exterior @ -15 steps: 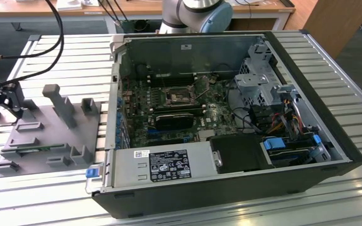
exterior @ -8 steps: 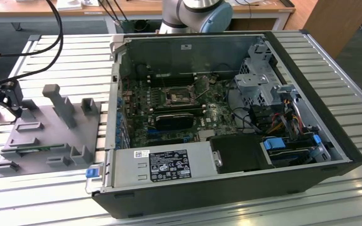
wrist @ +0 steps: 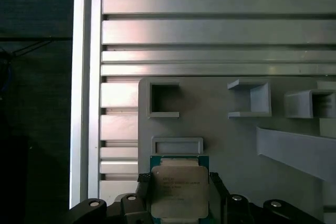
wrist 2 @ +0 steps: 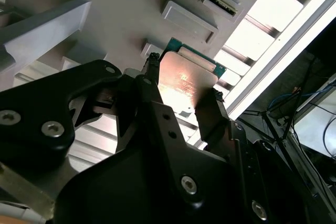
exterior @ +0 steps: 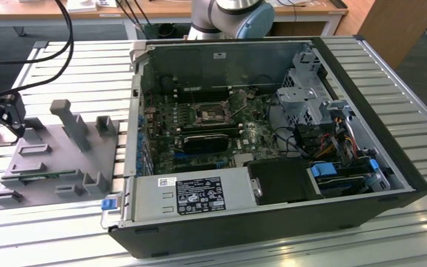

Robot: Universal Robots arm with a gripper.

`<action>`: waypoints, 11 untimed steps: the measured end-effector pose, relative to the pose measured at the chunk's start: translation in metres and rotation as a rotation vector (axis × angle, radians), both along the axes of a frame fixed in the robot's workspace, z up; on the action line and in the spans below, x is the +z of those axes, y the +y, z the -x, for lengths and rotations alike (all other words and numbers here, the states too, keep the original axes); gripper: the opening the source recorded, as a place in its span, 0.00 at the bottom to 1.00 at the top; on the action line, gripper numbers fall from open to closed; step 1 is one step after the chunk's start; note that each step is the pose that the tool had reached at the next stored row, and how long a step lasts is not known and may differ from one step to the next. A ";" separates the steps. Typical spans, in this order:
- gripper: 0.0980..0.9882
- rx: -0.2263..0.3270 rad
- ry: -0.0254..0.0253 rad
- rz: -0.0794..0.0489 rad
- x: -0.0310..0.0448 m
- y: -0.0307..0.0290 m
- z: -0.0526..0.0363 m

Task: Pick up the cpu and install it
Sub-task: 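Pick up the cpu and move it towards the insertion slot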

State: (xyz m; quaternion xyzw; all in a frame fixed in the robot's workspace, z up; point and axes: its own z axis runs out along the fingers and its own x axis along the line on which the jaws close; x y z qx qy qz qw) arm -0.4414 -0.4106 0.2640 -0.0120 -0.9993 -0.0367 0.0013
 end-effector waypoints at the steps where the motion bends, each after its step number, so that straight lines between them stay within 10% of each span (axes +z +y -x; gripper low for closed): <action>1: 0.48 0.000 0.0000 0.000 0.0006 0.0000 0.0000; 11: 0.48 0.000 -0.0001 0.000 0.0064 0.0000 0.0000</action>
